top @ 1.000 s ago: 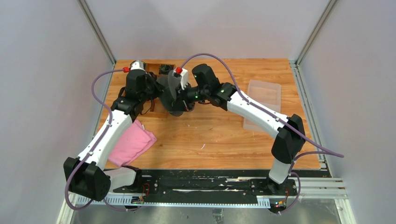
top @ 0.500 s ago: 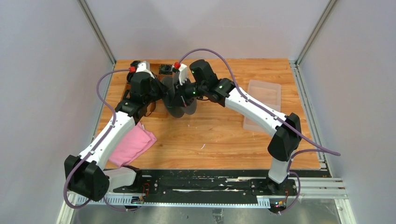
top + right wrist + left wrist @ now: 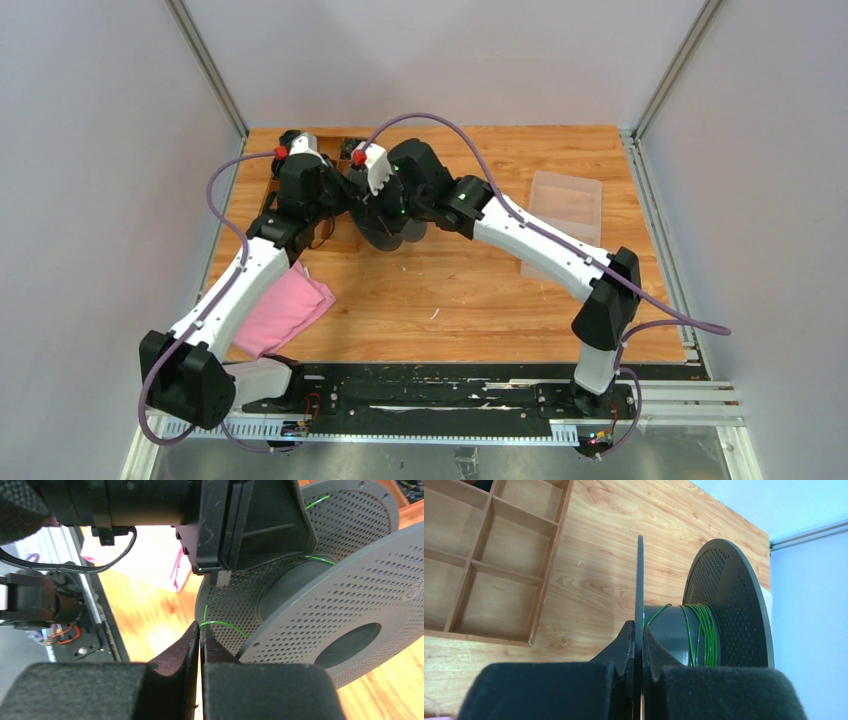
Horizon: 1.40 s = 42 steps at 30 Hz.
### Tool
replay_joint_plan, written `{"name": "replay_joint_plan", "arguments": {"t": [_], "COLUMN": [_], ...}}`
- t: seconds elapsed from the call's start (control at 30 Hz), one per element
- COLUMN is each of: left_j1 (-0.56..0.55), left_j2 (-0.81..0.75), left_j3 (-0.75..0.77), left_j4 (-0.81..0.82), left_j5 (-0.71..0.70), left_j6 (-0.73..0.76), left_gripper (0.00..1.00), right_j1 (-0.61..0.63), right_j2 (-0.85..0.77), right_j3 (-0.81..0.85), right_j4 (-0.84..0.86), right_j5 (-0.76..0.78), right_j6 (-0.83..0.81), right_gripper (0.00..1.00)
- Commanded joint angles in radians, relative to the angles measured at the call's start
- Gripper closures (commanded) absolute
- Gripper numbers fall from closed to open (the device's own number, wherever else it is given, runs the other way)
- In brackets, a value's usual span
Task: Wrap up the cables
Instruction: Wrap the cable around the cable reel.
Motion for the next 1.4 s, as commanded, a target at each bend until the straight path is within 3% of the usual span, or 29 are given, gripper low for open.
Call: {"name": "replay_joint_plan", "arguments": {"t": [0.0,0.3,0.5,1.37], "left_j1": [0.021,0.033,0.040,0.054], "left_j2": [-0.007,-0.028,-0.038,-0.091], "left_j3": [0.001,-0.024,-0.034,-0.097], "left_j4": [0.064,0.067,0.075,0.204], "left_j5": [0.089,0.104,0.095,0.229], "left_j6": [-0.104,-0.129,-0.120,-0.155], "left_gripper": [1.00,1.00,1.00,1.00], "right_j1": [0.055,0.121,0.149,0.171], "right_j2": [0.002,-0.023,-0.045,0.007], "right_j3": [0.026,0.006,-0.010,-0.024], "right_j4": [-0.007,-0.005,-0.005,0.008], "right_j5": [0.186,0.381,0.422,0.355], "right_j6": [-0.122,-0.232,-0.267,-0.257], "right_gripper": [0.99,0.99,0.99,0.99]}}
